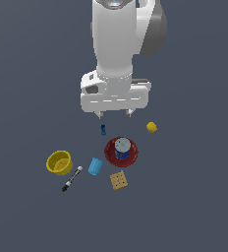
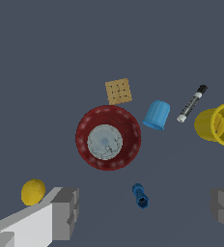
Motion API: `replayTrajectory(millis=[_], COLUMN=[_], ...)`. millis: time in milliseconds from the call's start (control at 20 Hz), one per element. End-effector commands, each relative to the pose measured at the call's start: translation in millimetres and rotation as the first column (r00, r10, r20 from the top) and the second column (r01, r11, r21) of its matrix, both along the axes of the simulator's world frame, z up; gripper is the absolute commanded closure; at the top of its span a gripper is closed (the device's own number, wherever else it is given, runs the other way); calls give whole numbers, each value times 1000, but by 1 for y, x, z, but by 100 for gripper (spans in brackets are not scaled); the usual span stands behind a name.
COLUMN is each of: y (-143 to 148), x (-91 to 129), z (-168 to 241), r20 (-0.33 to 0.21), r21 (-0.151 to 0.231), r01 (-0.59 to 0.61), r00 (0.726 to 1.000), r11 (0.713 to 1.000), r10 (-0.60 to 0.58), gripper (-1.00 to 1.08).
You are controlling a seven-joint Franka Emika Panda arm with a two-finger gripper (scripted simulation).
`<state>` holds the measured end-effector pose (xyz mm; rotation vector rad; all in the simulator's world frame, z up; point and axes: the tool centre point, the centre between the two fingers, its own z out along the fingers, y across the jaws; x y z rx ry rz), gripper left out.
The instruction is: Pick up a designated object from a clutter of objects.
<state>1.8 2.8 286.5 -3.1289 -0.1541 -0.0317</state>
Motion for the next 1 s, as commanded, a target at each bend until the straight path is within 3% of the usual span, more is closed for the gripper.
replayTrajectory(millis=[0,350,950], y=[-6,-27,-55], x=[-5,-30,-94], z=[-16,-76,-165], r20=[-2,-7,-16], r21=[-2,-7,-11], r01=[-14,-70,-169], r00=[1000,998,985], r11=[1000,998,986], r10=[14,70,169], gripper=[-92,-92,-92])
